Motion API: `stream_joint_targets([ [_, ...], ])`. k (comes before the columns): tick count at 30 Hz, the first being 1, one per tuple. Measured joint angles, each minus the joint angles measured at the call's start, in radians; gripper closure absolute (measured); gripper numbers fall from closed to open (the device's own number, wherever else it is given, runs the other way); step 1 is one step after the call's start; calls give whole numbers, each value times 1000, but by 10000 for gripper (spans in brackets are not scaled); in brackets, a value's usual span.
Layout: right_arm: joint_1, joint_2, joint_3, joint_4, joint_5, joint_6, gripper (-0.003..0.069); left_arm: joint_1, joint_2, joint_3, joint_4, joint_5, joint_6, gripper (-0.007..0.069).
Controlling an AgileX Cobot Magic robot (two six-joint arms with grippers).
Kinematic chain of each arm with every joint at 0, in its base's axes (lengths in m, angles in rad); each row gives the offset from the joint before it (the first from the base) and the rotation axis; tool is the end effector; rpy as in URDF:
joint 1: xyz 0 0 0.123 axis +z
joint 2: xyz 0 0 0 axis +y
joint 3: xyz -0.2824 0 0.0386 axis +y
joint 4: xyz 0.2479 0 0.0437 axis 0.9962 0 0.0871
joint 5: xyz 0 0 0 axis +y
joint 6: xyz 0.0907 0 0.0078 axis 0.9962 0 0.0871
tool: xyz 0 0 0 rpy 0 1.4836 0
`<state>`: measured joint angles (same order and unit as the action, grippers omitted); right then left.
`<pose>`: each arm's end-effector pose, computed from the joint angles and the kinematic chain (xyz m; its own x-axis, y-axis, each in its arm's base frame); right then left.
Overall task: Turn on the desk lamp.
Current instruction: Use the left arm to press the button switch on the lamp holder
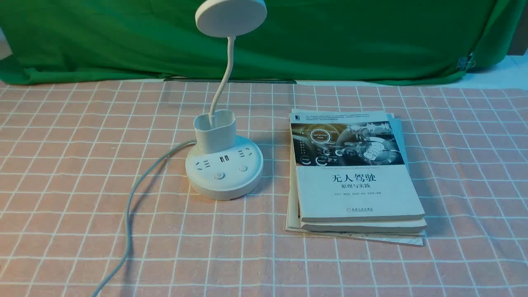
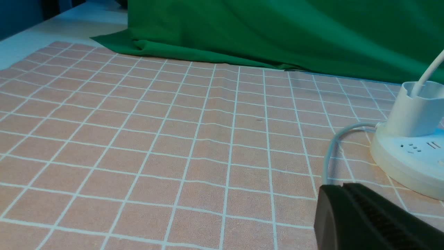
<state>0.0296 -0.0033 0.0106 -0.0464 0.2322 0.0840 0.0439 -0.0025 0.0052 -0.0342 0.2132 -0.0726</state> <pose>0.0557 0.0007 0.1886 -0.1520 0.0343 -0.9878 -0.0132 0.9992 0.0368 0.0558 0.0018 0.1921 -0.1235 -0.1114 -0.9861 -0.0501 0.9931 -0.1059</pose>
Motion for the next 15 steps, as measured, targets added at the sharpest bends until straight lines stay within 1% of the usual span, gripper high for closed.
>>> stream_joint_targets([
  [15, 0, 0, 0, 0, 0, 0, 418, 0, 0, 0, 0, 0, 0, 603],
])
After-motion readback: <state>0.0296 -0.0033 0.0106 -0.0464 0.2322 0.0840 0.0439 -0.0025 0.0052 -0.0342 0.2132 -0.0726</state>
